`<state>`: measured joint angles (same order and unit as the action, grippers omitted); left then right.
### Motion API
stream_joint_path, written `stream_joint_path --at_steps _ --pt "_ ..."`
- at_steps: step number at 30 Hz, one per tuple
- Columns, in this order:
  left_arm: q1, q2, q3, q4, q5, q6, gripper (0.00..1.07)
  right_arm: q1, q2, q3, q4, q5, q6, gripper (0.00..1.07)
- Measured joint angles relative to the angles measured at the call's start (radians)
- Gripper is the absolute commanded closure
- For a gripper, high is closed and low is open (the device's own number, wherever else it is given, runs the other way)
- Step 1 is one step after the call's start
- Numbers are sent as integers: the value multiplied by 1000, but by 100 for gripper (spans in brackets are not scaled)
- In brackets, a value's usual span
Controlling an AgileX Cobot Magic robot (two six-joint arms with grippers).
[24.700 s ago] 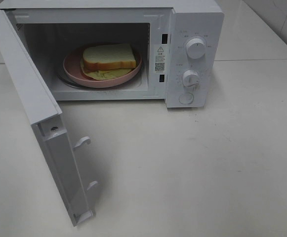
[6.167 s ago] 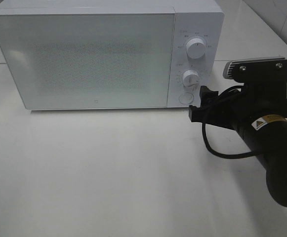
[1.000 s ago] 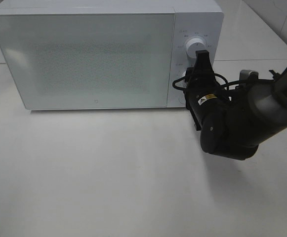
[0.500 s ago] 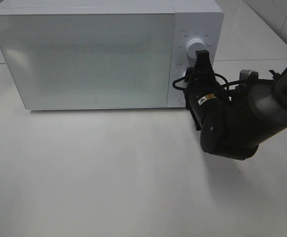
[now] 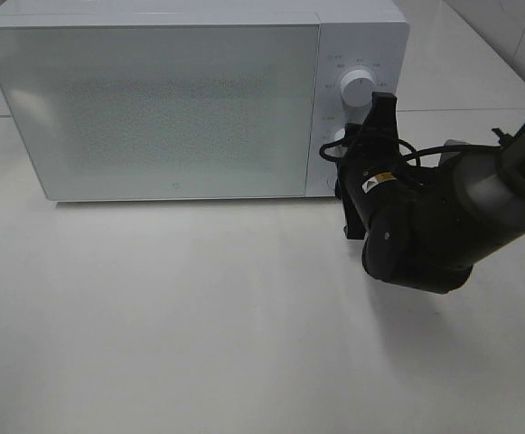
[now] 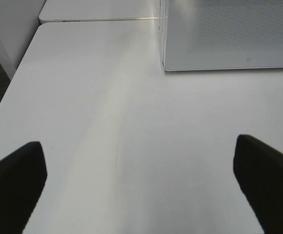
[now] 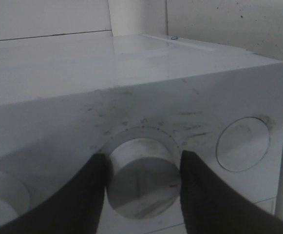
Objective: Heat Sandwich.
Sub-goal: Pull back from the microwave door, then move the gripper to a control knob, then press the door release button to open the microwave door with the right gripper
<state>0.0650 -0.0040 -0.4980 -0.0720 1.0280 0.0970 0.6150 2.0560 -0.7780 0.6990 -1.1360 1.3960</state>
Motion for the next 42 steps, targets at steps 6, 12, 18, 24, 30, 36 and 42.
stream_joint_path --at_steps 6,12,18,24,30,36,42 --pt "0 0 0 0 0 0 5 0 0 0 0 0 1 89" --pt "0 0 0 0 0 0 5 0 0 0 0 0 1 72" --pt "0 0 0 0 0 0 5 0 0 0 -4 -1 4 46" --pt "0 0 0 0 0 0 5 11 0 1 -36 -14 21 24" --pt "0 0 0 0 0 0 5 11 0 5 -47 -20 21 29" --pt "0 0 0 0 0 0 5 9 0 15 -80 -40 22 31" --pt "0 0 0 0 0 0 5 7 -30 57 -121 -33 22 31"
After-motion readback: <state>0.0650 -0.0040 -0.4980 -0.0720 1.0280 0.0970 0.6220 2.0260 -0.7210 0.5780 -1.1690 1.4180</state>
